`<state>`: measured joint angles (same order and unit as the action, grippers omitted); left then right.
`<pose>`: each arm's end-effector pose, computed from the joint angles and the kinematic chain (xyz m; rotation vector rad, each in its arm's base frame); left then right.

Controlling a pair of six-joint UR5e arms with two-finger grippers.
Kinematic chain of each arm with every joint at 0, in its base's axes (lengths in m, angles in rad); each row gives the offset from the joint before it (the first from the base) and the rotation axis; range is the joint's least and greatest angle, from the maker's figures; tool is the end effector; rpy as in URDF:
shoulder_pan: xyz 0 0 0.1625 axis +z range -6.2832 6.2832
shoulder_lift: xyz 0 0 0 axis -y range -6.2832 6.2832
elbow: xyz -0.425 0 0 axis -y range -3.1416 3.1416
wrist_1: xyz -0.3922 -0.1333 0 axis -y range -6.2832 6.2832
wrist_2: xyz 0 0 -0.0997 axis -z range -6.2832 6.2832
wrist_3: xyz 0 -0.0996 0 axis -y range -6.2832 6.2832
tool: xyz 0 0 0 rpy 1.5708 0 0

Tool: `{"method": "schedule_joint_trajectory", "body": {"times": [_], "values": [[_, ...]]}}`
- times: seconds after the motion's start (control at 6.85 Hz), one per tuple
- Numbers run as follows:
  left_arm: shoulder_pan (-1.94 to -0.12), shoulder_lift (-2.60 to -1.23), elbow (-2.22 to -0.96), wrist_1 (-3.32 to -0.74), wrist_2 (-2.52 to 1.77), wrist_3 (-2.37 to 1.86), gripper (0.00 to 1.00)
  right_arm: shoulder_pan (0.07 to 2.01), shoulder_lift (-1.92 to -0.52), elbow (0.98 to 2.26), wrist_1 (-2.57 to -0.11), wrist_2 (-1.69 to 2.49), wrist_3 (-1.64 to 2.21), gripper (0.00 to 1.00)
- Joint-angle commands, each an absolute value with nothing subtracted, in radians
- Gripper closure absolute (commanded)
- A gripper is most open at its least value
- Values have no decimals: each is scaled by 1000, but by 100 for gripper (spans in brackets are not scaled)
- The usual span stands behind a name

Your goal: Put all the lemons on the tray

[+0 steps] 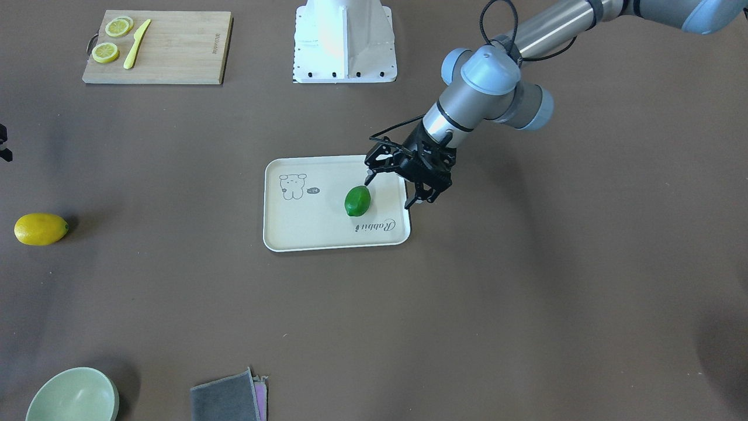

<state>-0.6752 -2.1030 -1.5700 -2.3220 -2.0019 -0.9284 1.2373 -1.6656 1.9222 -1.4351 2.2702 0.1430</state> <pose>0.4648 -0.4896 0.2601 0.4794 1.2231 0.2483 -0.0853 -0.4577 0.5184 0.2033 -0.7623 -0.3177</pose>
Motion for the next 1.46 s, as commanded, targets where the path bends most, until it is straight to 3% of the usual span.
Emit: {"method": "schedule_joint_trajectory", "body": {"times": [0.0, 0.29, 0.44, 0.73, 1.31], "values": [[-877, -1992, -1629, -2292, -2262, -746, 1, 1236, -1672, 1895, -1411, 2221, 199, 0], [-894, -1970, -1629, -2295, -2263, -712, 1, 1206, -1678, 1791, -1169, 2198, 523, 5], [-891, -1970, -1626, -2295, -2260, -712, 1, 1181, -1665, 1676, -984, 2156, 508, 0], [-888, -1973, -1620, -2295, -2258, -710, 1, 1175, -1637, 1640, -920, 2129, 503, 1], [-888, -1970, -1618, -2295, -2258, -710, 1, 1115, -1621, 1674, -919, 1983, -301, 1]]}}
